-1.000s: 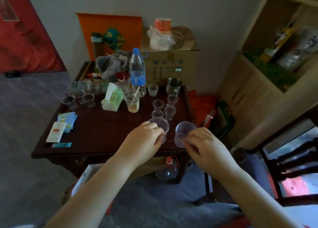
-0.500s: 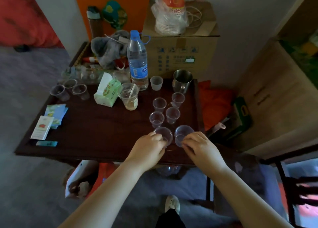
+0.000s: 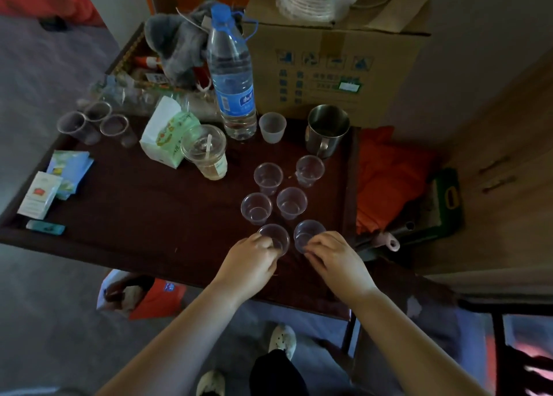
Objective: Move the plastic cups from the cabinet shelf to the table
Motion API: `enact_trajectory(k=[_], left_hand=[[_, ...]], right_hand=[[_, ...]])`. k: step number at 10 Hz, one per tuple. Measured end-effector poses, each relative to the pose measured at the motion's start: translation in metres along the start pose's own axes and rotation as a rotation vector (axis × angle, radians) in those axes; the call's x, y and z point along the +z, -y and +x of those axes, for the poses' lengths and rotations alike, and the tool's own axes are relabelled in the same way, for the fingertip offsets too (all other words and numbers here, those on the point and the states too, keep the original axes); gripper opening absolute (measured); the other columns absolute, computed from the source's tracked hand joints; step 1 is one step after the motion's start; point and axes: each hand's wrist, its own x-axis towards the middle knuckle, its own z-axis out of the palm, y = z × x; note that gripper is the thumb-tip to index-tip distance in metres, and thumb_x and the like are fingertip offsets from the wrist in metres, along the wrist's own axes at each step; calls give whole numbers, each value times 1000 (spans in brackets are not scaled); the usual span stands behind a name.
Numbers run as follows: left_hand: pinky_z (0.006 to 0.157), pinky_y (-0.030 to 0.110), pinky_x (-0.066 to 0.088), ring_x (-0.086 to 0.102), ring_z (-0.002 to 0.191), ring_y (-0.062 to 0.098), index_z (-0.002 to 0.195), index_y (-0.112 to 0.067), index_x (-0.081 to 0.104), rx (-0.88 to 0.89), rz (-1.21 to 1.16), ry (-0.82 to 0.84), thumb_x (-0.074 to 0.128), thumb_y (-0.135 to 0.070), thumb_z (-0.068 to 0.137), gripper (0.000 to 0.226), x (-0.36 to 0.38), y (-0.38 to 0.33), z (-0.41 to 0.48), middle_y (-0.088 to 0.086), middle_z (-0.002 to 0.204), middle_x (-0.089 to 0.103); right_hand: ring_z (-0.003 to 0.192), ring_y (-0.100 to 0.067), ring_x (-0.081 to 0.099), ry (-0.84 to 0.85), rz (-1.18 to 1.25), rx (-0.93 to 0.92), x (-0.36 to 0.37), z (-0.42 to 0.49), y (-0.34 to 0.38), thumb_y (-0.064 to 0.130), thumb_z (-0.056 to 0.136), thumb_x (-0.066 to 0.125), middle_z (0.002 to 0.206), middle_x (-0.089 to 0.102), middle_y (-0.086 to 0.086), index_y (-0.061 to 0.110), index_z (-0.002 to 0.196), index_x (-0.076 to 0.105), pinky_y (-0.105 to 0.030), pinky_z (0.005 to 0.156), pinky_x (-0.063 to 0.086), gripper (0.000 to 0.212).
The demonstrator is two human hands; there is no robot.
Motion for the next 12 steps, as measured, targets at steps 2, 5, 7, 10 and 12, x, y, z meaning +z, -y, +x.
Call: enact_trajectory(k=[2,5,7,10,12], left_hand=[[72,29,44,54,98,19,101,-14,67,-31,30,-2,51,-16,86,22,11,2,11,-1,97,64],[74,32,46,55,99,20,102,-14,66,-39,50,18,55,-12,85,21,22,2,20,-1,99,65],[74,33,48,54,103,20,107,-16,63,-60,47,37,54,-17,86,23,27,4,18,1,106,64],[74,35,49,56,98,21,106,-15,62,-50,70,-6,60,-25,83,26,16,3,7,0,103,62],[76,34,47,54,100,21,109,-16,60,28,83,-53,57,-28,84,28,-7,1,-10,-1,107,62]], right_hand=[[96,-21,57,11,-25,-5,11,9,-12,15,84,66,94,66,-2,10,93,70,-36,74,52,11],[94,-24,58,33,-75,-24,16,11,-19,15,81,68,94,66,-2,12,99,68,-38,73,53,19],[100,-22,57,37,-90,-16,16,6,-19,15,80,68,102,66,-3,12,110,64,-36,79,51,30],[108,-21,53,10,-90,38,17,-5,-4,19,84,63,112,62,-1,14,118,59,-35,85,48,35],[104,-21,53,-152,-94,86,7,-20,29,21,85,61,111,61,0,14,118,57,-37,79,52,34]])
